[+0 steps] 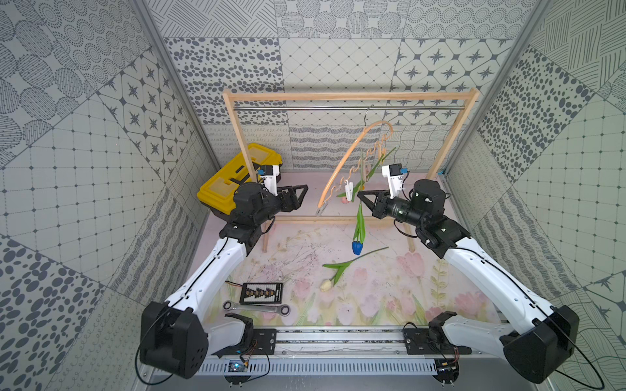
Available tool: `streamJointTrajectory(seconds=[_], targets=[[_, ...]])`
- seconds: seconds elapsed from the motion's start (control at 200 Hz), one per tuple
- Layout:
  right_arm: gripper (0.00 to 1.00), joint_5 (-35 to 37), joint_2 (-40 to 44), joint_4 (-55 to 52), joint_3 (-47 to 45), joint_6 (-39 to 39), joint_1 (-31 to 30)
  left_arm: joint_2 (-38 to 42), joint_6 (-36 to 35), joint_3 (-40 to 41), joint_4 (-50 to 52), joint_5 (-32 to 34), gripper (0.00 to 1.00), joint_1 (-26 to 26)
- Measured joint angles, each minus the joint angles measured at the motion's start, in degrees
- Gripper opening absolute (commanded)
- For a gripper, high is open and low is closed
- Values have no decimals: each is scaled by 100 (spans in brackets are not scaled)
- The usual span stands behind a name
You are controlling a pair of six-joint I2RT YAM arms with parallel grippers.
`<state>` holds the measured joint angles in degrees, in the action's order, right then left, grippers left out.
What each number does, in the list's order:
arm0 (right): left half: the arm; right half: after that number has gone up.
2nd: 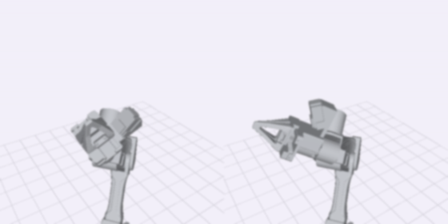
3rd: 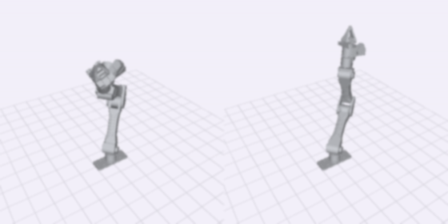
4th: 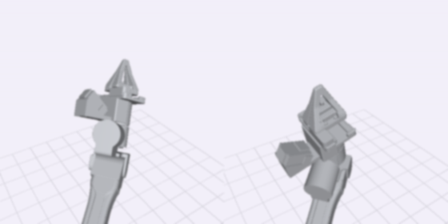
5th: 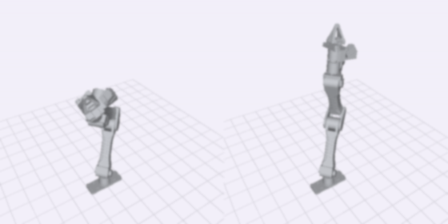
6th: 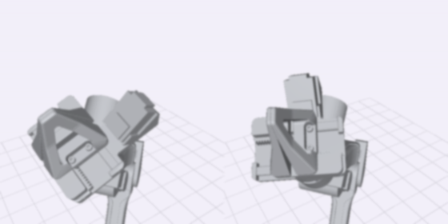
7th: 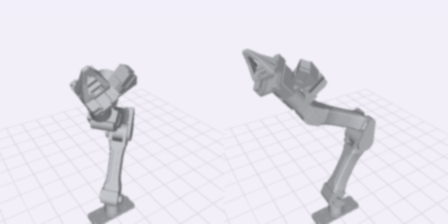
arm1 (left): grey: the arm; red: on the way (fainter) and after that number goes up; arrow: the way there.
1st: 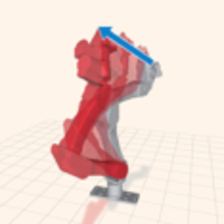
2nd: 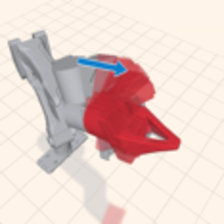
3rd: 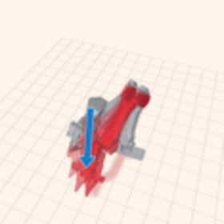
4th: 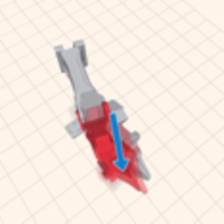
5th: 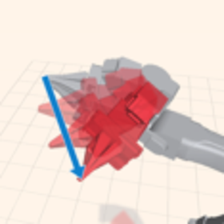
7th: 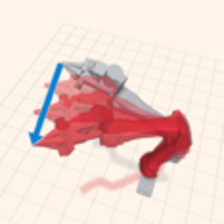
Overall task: Dry the flowers on a clothes hanger
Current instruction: Open the clamp at the hanger.
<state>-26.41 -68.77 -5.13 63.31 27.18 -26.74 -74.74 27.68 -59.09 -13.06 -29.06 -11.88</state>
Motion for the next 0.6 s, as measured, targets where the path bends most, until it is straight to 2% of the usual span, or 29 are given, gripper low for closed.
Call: streamJointTrajectory(seconds=[0.15,0.27,0.6], targets=[[0,-46,-114,-85,24,-63,120,-732,-380,-789,48,-1099,77,-363],[0,-164,-214,-101,24,-55,227,-1115,-531,-1027,-17,-1770,81,-599],[0,-446,-472,-256,240,-81,262,-1722,-1126,-1766,214,-2638,84,-1215]])
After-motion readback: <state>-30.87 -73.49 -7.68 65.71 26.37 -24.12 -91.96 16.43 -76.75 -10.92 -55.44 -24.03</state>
